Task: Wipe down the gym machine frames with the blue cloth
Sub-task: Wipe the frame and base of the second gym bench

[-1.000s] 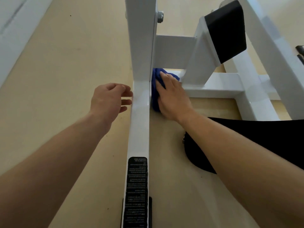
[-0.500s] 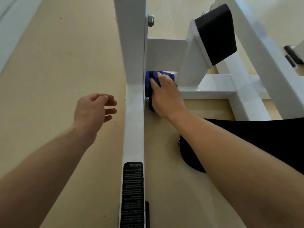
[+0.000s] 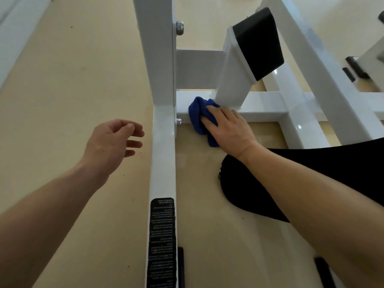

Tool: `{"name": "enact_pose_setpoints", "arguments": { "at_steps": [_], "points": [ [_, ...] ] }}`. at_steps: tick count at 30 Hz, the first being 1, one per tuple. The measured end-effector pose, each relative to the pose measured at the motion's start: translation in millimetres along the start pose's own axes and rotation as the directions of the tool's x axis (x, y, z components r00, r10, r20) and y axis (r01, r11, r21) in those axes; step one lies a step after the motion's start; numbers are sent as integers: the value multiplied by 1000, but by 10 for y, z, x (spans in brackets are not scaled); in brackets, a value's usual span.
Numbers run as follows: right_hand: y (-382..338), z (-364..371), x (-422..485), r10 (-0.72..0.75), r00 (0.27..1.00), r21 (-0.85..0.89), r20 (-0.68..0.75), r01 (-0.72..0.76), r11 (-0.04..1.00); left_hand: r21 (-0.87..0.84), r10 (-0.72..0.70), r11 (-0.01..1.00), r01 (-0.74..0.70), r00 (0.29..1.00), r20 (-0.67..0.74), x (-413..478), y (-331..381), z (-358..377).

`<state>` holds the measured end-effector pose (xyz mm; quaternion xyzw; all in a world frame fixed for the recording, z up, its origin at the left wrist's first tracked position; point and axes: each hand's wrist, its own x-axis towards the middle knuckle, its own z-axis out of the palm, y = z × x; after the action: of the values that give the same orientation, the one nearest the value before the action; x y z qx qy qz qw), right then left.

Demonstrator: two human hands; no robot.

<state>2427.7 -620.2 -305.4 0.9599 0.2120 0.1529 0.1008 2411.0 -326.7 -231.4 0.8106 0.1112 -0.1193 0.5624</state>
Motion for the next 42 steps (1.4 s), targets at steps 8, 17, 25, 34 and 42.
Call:
{"name": "enact_pose_setpoints", "arguments": {
  "at_steps": [8,17,25,34,42],
  "points": [
    [557,-86,-507,571,821,273,-8,-547,791,155,242,954,-256,965,105,-169,162,214],
    [682,-103,-332,436,864,233,252,-491,839,300,342,876,-377,925,165,-201,420,954],
    [1184,-25,-289,742,559,151,369,-824,546,306,317,881,-360,931,183,-262,414,1009],
    [1161,-81,-181,530,748,229,400,-641,732,320,305,885,-337,941,148,-223,398,1036],
    [613,-121,-327,582,757,315,298,-653,689,366,310,858,-362,931,193,-263,370,994]
  ]
}}
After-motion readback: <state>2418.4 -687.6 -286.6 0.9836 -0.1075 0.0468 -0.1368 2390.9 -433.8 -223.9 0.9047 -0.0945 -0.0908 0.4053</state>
